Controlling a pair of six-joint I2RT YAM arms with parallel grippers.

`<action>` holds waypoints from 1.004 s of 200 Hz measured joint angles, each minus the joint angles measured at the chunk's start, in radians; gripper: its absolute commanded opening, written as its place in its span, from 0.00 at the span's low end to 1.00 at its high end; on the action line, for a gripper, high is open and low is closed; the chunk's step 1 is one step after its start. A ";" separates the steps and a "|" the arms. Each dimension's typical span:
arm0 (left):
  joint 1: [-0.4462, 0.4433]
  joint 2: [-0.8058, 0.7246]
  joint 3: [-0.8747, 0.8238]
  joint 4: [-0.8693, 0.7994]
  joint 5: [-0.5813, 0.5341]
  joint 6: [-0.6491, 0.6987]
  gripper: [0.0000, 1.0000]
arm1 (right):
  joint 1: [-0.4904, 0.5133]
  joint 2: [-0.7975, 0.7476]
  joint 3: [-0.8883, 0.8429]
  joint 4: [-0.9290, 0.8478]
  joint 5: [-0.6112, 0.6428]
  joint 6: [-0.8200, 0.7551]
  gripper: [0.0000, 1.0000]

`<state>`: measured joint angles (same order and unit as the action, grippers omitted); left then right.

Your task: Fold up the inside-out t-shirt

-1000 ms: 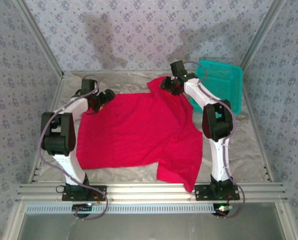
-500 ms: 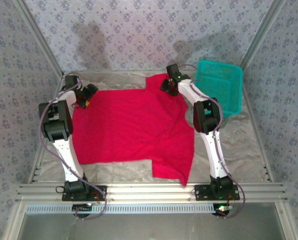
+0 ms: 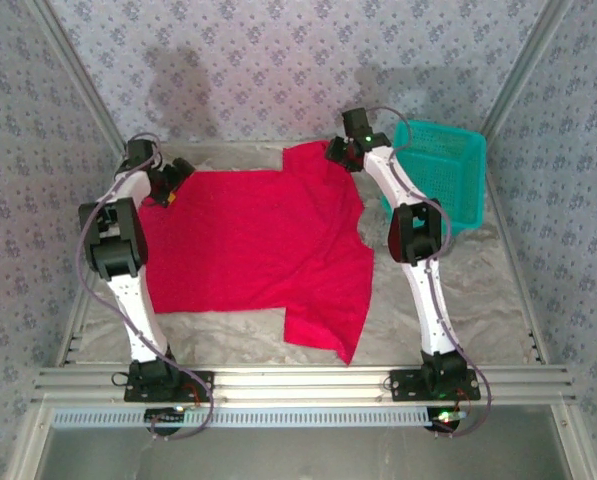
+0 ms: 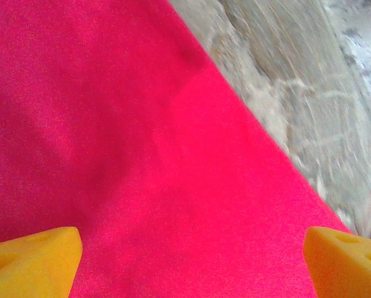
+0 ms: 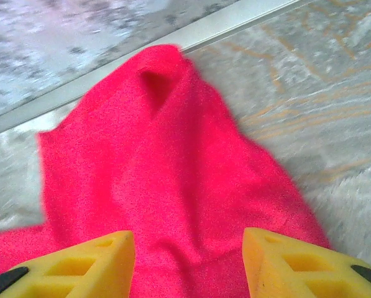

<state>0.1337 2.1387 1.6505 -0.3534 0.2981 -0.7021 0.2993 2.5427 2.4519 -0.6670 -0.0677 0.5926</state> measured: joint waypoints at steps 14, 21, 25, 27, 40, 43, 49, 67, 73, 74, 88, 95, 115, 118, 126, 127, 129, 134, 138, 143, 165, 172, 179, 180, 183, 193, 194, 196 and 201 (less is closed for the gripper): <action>-0.019 -0.144 -0.109 -0.010 -0.023 0.022 0.92 | 0.028 -0.119 -0.135 0.009 -0.011 -0.016 0.51; -0.031 -0.232 -0.172 -0.012 -0.033 0.030 0.92 | 0.045 -0.185 -0.212 0.017 -0.016 -0.024 0.51; -0.037 -0.278 -0.211 -0.008 -0.041 0.037 0.92 | 0.055 -0.222 -0.259 0.026 -0.019 -0.027 0.51; -0.042 -0.312 -0.232 -0.010 -0.040 0.039 0.92 | 0.060 -0.238 -0.278 0.029 -0.018 -0.029 0.51; -0.069 -0.470 -0.352 0.001 -0.052 0.049 0.92 | 0.100 -0.369 -0.450 0.055 -0.028 -0.040 0.51; -0.076 -0.503 -0.380 0.007 -0.052 0.050 0.92 | 0.109 -0.396 -0.489 0.064 -0.029 -0.041 0.51; -0.092 -0.571 -0.443 0.021 -0.054 0.051 0.92 | 0.128 -0.444 -0.563 0.085 -0.034 -0.044 0.51; -0.122 -0.702 -0.616 0.051 -0.052 0.050 0.92 | 0.182 -0.556 -0.772 0.132 -0.048 -0.043 0.51; -0.126 -0.727 -0.674 0.058 -0.053 0.050 0.93 | 0.195 -0.581 -0.837 0.146 -0.050 -0.042 0.51; -0.127 -0.731 -0.681 0.059 -0.053 0.050 0.93 | 0.197 -0.583 -0.844 0.148 -0.049 -0.042 0.51; -0.127 -0.760 -0.802 0.061 -0.068 0.050 0.93 | 0.220 -0.613 -0.975 0.175 -0.048 -0.035 0.52; -0.127 -0.763 -0.851 0.061 -0.079 0.051 0.94 | 0.227 -0.615 -1.030 0.185 -0.048 -0.030 0.52; -0.115 -0.763 -0.938 0.057 -0.098 0.052 0.94 | 0.226 -0.612 -1.143 0.198 -0.039 -0.013 0.52; -0.113 -0.763 -0.944 0.058 -0.101 0.052 0.94 | 0.224 -0.611 -1.154 0.198 -0.037 -0.012 0.52; -0.106 -0.760 -0.952 0.060 -0.105 0.052 0.94 | 0.218 -0.608 -1.175 0.201 -0.029 -0.006 0.52; -0.105 -0.759 -0.952 0.062 -0.106 0.053 0.94 | 0.216 -0.608 -1.178 0.201 -0.027 -0.006 0.52; -0.103 -0.756 -0.953 0.063 -0.107 0.054 0.95 | 0.214 -0.607 -1.180 0.203 -0.026 -0.006 0.52; -0.098 -0.752 -0.953 0.071 -0.108 0.055 0.95 | 0.209 -0.607 -1.181 0.208 -0.025 -0.006 0.52; -0.093 -0.745 -0.953 0.078 -0.109 0.055 0.95 | 0.205 -0.607 -1.181 0.214 -0.023 -0.006 0.52; -0.087 -0.732 -0.953 0.095 -0.109 0.055 0.95 | 0.200 -0.607 -1.181 0.222 -0.018 -0.006 0.52; -0.068 -0.637 -0.927 0.137 -0.111 0.056 0.95 | 0.164 -0.589 -1.168 0.233 -0.002 -0.008 0.52; -0.066 -0.610 -0.901 0.148 -0.106 0.055 0.94 | 0.151 -0.581 -1.155 0.233 0.002 -0.010 0.52; -0.066 -0.578 -0.868 0.178 -0.099 0.055 0.94 | 0.132 -0.566 -1.138 0.233 0.005 -0.014 0.52; -0.066 -0.574 -0.865 0.181 -0.098 0.055 0.94 | 0.130 -0.564 -1.136 0.233 0.005 -0.014 0.52; -0.066 -0.555 -0.852 0.196 -0.095 0.055 0.94 | 0.122 -0.557 -1.128 0.233 0.006 -0.015 0.52; -0.068 -0.502 -0.814 0.231 -0.080 0.055 0.94 | 0.097 -0.537 -1.100 0.233 0.008 -0.020 0.52; -0.068 -0.498 -0.811 0.233 -0.080 0.055 0.94 | 0.095 -0.536 -1.098 0.233 0.009 -0.021 0.52; -0.068 -0.487 -0.802 0.240 -0.077 0.055 0.94 | 0.089 -0.531 -1.091 0.233 0.010 -0.024 0.52; -0.068 -0.466 -0.781 0.253 -0.070 0.054 0.94 | 0.076 -0.523 -1.077 0.233 0.013 -0.026 0.52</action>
<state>0.0654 1.6726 0.8696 -0.1001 0.2283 -0.6479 0.3756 2.0197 1.3754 -0.4343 -0.0551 0.5663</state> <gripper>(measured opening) 0.942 0.517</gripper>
